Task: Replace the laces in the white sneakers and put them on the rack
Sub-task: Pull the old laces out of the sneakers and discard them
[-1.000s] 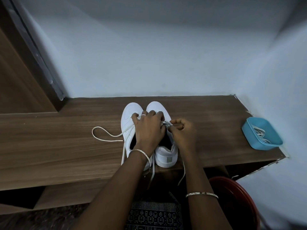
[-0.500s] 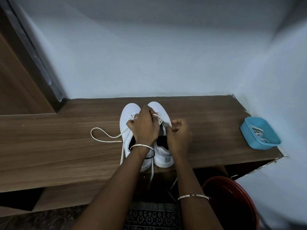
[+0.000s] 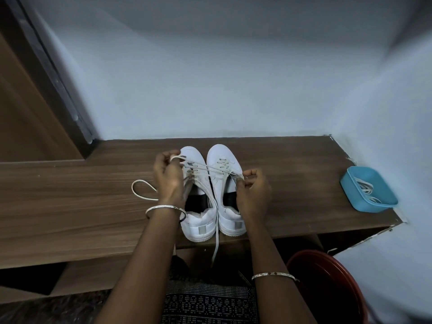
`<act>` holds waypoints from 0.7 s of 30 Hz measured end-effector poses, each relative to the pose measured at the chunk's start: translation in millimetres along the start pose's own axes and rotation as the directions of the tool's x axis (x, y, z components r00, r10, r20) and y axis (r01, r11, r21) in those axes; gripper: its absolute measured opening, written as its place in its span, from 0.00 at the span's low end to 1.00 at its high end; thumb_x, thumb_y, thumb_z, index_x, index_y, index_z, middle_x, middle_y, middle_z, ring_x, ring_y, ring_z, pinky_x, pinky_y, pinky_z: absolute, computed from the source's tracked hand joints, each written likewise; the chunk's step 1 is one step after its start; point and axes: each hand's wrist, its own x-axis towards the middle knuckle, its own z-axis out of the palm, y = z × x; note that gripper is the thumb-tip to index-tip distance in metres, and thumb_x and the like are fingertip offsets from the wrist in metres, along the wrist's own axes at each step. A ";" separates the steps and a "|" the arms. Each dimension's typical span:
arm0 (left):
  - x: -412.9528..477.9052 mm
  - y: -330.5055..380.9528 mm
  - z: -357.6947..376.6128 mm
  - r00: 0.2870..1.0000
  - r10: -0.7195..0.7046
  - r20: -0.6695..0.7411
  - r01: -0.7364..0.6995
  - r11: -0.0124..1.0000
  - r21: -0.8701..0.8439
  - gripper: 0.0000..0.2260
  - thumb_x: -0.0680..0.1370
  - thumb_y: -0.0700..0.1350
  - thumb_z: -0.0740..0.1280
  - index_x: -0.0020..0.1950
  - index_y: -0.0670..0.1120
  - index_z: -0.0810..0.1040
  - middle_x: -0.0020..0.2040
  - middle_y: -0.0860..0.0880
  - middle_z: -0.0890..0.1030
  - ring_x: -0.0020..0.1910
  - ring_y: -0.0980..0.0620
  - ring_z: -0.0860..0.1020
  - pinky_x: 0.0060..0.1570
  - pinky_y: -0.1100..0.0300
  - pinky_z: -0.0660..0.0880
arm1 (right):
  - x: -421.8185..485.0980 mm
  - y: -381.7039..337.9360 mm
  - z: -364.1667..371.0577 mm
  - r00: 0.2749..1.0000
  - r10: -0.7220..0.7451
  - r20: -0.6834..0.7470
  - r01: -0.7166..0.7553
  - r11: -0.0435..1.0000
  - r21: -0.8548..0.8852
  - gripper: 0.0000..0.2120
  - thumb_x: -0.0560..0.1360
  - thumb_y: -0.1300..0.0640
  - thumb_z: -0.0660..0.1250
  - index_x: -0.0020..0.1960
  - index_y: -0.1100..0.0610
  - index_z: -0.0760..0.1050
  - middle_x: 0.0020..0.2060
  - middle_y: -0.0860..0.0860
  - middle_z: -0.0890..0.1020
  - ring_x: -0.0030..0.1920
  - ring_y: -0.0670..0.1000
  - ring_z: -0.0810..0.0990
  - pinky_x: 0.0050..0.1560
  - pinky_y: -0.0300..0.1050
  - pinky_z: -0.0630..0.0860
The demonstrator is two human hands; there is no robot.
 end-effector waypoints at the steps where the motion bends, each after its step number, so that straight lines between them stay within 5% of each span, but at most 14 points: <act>1: 4.1 4.5 -5.9 1.000 -0.018 -0.016 0.018 0.999 -0.037 0.14 0.80 0.33 0.59 0.42 0.49 0.76 0.38 0.51 0.77 0.33 0.57 0.75 0.39 0.62 0.74 | -0.1 0.1 -0.3 1.000 -0.005 0.001 0.005 1.000 0.001 0.08 0.72 0.57 0.73 0.46 0.48 0.74 0.35 0.43 0.80 0.37 0.49 0.81 0.44 0.55 0.80; 4: 17.4 14.1 -26.6 0.991 -0.107 -0.074 0.104 0.994 -0.043 0.15 0.80 0.33 0.58 0.43 0.50 0.76 0.39 0.50 0.78 0.35 0.55 0.76 0.31 0.67 0.69 | -0.2 0.6 -0.6 1.000 -0.011 0.003 0.011 1.000 -0.002 0.09 0.73 0.59 0.73 0.46 0.48 0.74 0.37 0.44 0.81 0.38 0.49 0.81 0.44 0.54 0.80; 8: 34.3 20.9 -62.3 0.963 -0.246 -0.114 0.223 0.957 -0.185 0.12 0.83 0.46 0.59 0.42 0.50 0.77 0.40 0.52 0.81 0.37 0.54 0.79 0.39 0.59 0.72 | -0.1 1.9 -0.5 1.000 -0.012 -0.004 0.012 1.000 0.001 0.09 0.73 0.58 0.73 0.45 0.48 0.73 0.37 0.44 0.81 0.38 0.50 0.81 0.44 0.54 0.80; 10: 47.5 22.5 -91.2 0.943 -0.297 -0.148 0.255 0.935 -0.248 0.18 0.83 0.57 0.55 0.40 0.51 0.75 0.40 0.54 0.80 0.39 0.55 0.78 0.46 0.58 0.72 | 0.2 2.8 0.0 1.000 -0.013 -0.016 0.013 1.000 0.010 0.09 0.73 0.59 0.72 0.45 0.48 0.73 0.36 0.45 0.81 0.37 0.50 0.81 0.43 0.53 0.80; 16: 69.1 22.1 -167.0 0.847 -0.421 -0.325 0.366 0.905 -0.216 0.18 0.83 0.51 0.51 0.35 0.51 0.69 0.39 0.56 0.77 0.36 0.55 0.73 0.46 0.58 0.69 | 0.1 3.1 2.3 0.999 0.010 -0.032 -0.010 1.000 0.007 0.08 0.73 0.60 0.70 0.46 0.49 0.73 0.37 0.47 0.82 0.37 0.50 0.81 0.41 0.48 0.78; 19: 60.7 25.6 -166.9 0.804 -0.484 -0.345 0.450 0.875 -0.177 0.15 0.83 0.47 0.50 0.38 0.52 0.68 0.53 0.55 0.78 0.41 0.55 0.75 0.49 0.58 0.69 | 0.0 3.0 2.0 1.000 0.006 -0.028 -0.006 1.000 -0.006 0.08 0.73 0.60 0.70 0.46 0.49 0.73 0.38 0.48 0.82 0.38 0.51 0.81 0.41 0.47 0.78; 21: 47.8 26.7 -151.3 0.787 -0.479 -0.389 0.496 0.866 -0.064 0.11 0.83 0.47 0.51 0.51 0.55 0.73 0.69 0.50 0.72 0.61 0.50 0.76 0.56 0.56 0.69 | 0.3 3.3 2.5 1.000 0.005 -0.025 -0.005 1.000 -0.007 0.08 0.73 0.59 0.71 0.46 0.49 0.74 0.38 0.47 0.82 0.38 0.51 0.81 0.42 0.50 0.79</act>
